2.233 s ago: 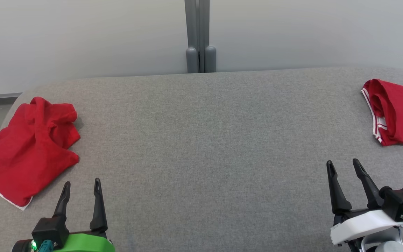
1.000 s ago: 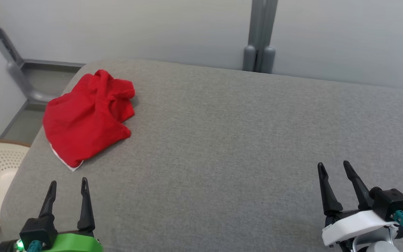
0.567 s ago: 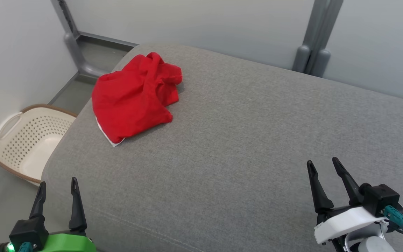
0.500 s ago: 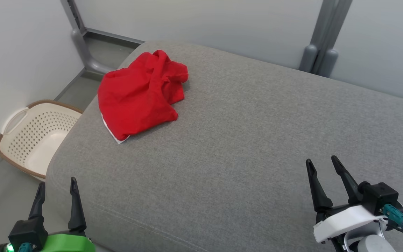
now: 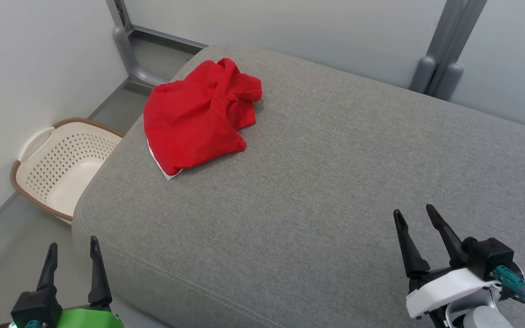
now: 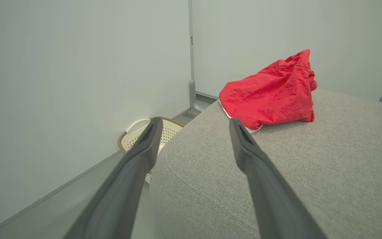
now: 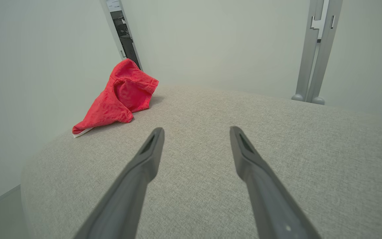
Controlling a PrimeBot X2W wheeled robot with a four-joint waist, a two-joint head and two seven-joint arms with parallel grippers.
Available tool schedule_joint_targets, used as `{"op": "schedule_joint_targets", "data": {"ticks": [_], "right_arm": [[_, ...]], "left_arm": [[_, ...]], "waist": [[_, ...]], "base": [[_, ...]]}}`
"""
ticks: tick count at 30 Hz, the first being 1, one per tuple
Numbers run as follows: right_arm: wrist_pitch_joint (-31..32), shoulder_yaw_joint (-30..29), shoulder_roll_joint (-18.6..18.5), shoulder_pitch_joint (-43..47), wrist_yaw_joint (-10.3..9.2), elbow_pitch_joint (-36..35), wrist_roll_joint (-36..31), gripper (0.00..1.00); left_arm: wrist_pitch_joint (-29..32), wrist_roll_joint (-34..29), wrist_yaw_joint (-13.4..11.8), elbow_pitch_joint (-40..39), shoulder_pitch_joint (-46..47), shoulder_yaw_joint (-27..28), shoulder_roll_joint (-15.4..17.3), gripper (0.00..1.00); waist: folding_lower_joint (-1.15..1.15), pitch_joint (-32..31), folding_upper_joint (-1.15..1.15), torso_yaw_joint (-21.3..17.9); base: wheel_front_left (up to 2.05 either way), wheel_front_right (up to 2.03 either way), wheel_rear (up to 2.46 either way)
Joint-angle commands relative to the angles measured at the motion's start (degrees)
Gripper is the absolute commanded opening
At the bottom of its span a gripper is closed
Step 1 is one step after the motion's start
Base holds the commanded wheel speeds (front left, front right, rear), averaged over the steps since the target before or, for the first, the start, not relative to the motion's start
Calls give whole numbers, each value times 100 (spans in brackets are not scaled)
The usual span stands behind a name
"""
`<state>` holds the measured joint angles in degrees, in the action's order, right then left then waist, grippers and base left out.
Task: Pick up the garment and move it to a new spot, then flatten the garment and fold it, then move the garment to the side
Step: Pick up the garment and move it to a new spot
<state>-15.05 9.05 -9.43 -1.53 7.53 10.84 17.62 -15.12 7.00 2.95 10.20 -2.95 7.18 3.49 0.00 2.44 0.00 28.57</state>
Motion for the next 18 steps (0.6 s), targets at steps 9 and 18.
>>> {"op": "schedule_joint_targets", "data": {"ticks": [9, 18], "right_arm": [[-17, -80, -125, -212, -8, -54, 12, 100], [-17, -421, -620, -419, -8, -320, -63, 100]], "left_arm": [[-2, -113, 142, 177, 715, -104, 201, 100], [-2, 81, 246, 517, 2416, -57, 483, 100]], "waist": [[0, 263, 0, -409], [0, 1126, 0, -1292]], "base": [[0, 0, 0], [0, 0, 0]]}}
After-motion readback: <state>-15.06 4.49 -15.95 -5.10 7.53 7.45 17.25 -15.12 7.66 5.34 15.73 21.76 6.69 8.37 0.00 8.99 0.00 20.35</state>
